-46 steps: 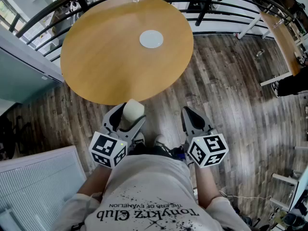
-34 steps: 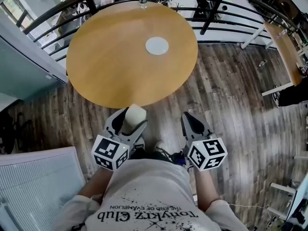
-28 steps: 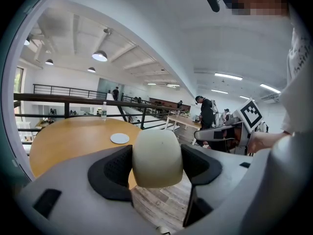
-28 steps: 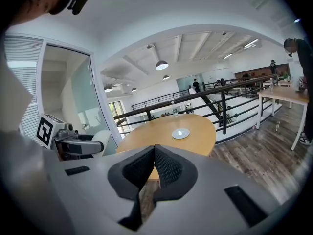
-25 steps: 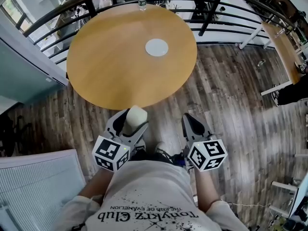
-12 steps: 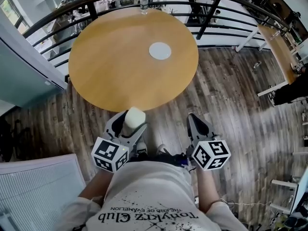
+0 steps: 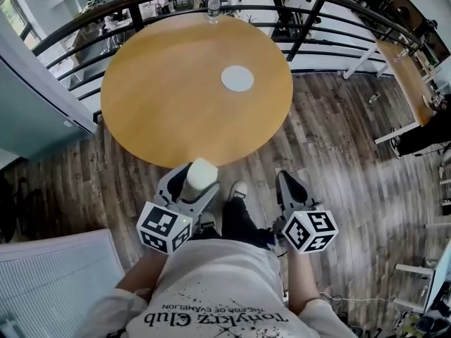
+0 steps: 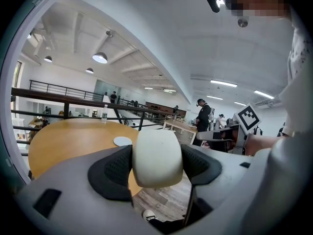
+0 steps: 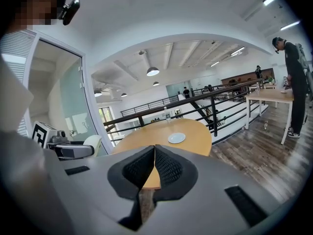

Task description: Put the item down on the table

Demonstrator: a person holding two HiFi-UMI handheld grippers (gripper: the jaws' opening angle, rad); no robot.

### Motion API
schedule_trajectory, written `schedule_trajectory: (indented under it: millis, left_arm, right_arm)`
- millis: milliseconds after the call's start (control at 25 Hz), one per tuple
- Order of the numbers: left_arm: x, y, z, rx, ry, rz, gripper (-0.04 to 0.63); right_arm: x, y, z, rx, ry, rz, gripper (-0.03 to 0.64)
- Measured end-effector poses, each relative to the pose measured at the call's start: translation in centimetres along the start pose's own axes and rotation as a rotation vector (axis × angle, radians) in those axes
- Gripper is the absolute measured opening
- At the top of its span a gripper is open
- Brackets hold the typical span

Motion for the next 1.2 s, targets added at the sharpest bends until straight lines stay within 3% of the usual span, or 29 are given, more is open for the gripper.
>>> schedule_trajectory:
  millis: [400,840,1200]
  left_arm:
    - [6.5,0.8,-0.9,-0.012,0.002,-0.027,0.318]
    - [18.8,5.6,-2.0,0.002,0.05,-0.038,0.319]
    - [24.6,8.7,-2.9,-0.007,0.104,-0.034,0.318]
  right_arm:
    - [4.1,0.4,4.7,0.022,0.025,-0.028,0.026]
    - [11.2,7.3,15.4,-0.008,0.079,-0.023,0.025]
    - [15.7,10.7,20.5,-0.016,0.136,-0.059,0.026]
Point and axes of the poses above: the fingertips, and each gripper's own axes: x forward along the fingers, z to its right, y out of its top, the point moved 2 cm from there along -x, backward along the fingers, and after that the axes turned 8 degrees about y, right-handed, at the moved point
